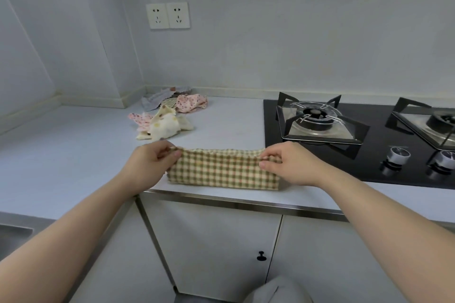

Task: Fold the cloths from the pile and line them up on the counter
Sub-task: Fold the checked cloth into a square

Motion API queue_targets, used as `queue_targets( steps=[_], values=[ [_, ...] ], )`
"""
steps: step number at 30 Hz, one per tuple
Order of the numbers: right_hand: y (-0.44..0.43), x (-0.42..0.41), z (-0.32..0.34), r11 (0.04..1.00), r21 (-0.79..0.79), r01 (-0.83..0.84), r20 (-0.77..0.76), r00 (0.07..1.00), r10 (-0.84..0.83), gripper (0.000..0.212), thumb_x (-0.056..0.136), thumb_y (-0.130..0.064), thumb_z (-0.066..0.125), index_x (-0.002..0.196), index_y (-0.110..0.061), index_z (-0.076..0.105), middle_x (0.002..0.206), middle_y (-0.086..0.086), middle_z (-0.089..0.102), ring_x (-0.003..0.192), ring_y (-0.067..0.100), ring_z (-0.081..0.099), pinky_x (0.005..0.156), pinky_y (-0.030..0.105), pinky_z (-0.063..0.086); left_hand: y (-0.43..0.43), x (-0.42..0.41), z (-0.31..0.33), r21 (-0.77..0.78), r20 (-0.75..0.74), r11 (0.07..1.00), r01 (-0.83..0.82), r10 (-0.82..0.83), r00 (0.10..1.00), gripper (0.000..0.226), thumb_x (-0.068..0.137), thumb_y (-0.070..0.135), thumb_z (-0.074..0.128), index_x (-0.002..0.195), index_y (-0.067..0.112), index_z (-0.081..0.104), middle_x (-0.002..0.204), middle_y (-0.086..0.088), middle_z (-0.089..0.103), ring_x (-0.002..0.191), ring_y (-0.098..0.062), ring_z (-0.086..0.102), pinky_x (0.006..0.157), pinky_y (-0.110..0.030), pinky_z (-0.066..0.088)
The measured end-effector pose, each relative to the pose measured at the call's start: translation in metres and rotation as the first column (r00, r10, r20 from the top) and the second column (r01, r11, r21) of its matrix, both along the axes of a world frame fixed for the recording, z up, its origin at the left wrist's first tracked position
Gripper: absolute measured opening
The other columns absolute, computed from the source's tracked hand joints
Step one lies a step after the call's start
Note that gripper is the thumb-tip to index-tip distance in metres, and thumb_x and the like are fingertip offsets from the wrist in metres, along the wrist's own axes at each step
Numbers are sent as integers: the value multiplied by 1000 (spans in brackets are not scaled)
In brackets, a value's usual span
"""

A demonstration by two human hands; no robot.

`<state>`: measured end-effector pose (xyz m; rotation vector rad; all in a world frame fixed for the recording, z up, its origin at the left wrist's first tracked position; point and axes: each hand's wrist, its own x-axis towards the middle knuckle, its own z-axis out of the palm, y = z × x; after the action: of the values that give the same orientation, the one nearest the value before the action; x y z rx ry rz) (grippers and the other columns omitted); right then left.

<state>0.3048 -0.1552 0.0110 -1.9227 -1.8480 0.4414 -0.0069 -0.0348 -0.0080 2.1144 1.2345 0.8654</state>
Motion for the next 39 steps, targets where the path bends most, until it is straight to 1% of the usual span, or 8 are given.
queue_targets(
  steps=[4, 11, 14, 18, 23, 28, 33, 39],
  values=[
    [30, -1, -5, 997, 48, 66, 115, 991, -71, 23, 97, -36, 59, 115, -26, 69, 99, -7, 63, 88, 9, 57, 72, 26, 44, 32, 20, -1, 93, -213, 995, -30, 49, 976, 18, 95, 33, 62, 80, 25, 62, 76, 1, 65, 77, -19, 60, 68, -33, 45],
    [80, -5, -34, 985, -106, 133, 487, 871, -65, 42, 101, -46, 37, 128, -23, 60, 137, 3, 49, 131, 27, 34, 106, 45, 29, 76, 36, -21, 71, -400, 997, 24, 7, 917, 25, 94, 29, 65, 117, 21, 68, 109, 3, 60, 103, -15, 55, 89, -26, 42],
    [86, -4, -33, 988, -96, 123, 475, 878, -63, 34, 100, -43, 42, 119, -23, 61, 130, 3, 51, 129, 27, 35, 104, 44, 29, 84, 37, -24, 111, -470, 989, 95, -32, 882, 28, 96, 25, 60, 123, 20, 67, 103, 1, 55, 98, -18, 51, 88, -28, 40],
    [85, -5, -22, 992, -100, 74, 363, 931, -33, 5, 95, -30, 55, 97, -28, 51, 104, -5, 55, 113, 22, 46, 94, 40, 33, 83, 39, -18, 52, -457, 995, 90, -56, 888, 4, 95, 22, 61, 98, 23, 63, 97, 4, 57, 94, -18, 55, 72, -23, 36],
    [87, -5, -9, 994, -33, 101, 31, 995, -100, 25, 86, -13, 68, 106, -25, 60, 94, -6, 66, 92, 16, 60, 76, 26, 44, 78, 35, 3, 12, -344, 998, 66, -58, 937, 6, 97, 18, 59, 100, 22, 62, 91, 6, 60, 77, -10, 53, 62, -24, 39],
    [83, -6, 11, 994, -70, 81, -103, 991, -88, 22, 86, -23, 76, 107, -20, 74, 86, -7, 73, 88, 9, 69, 82, 21, 51, 75, 32, 22, 55, -216, 998, 25, -13, 976, 21, 90, 4, 66, 98, 24, 66, 88, 8, 61, 73, -2, 55, 60, -16, 42],
    [81, -6, 26, 995, -64, 75, -9, 997, -76, 23, 88, -19, 74, 111, -22, 75, 90, -8, 73, 88, 3, 67, 90, 23, 52, 68, 29, 36, 81, -242, 996, 37, -16, 970, 28, 83, 8, 76, 100, 29, 70, 90, 14, 63, 84, -1, 59, 62, -6, 37],
    [76, -12, 37, 998, -66, 21, 207, 978, -7, 26, 97, -21, 61, 122, -20, 71, 108, -3, 72, 101, 12, 64, 93, 26, 49, 61, 32, 42, 167, -352, 984, 58, 4, 936, 18, 89, 31, 73, 101, 18, 77, 74, 18, 59, 69, 1, 53, 58, -15, 38]
  ],
)
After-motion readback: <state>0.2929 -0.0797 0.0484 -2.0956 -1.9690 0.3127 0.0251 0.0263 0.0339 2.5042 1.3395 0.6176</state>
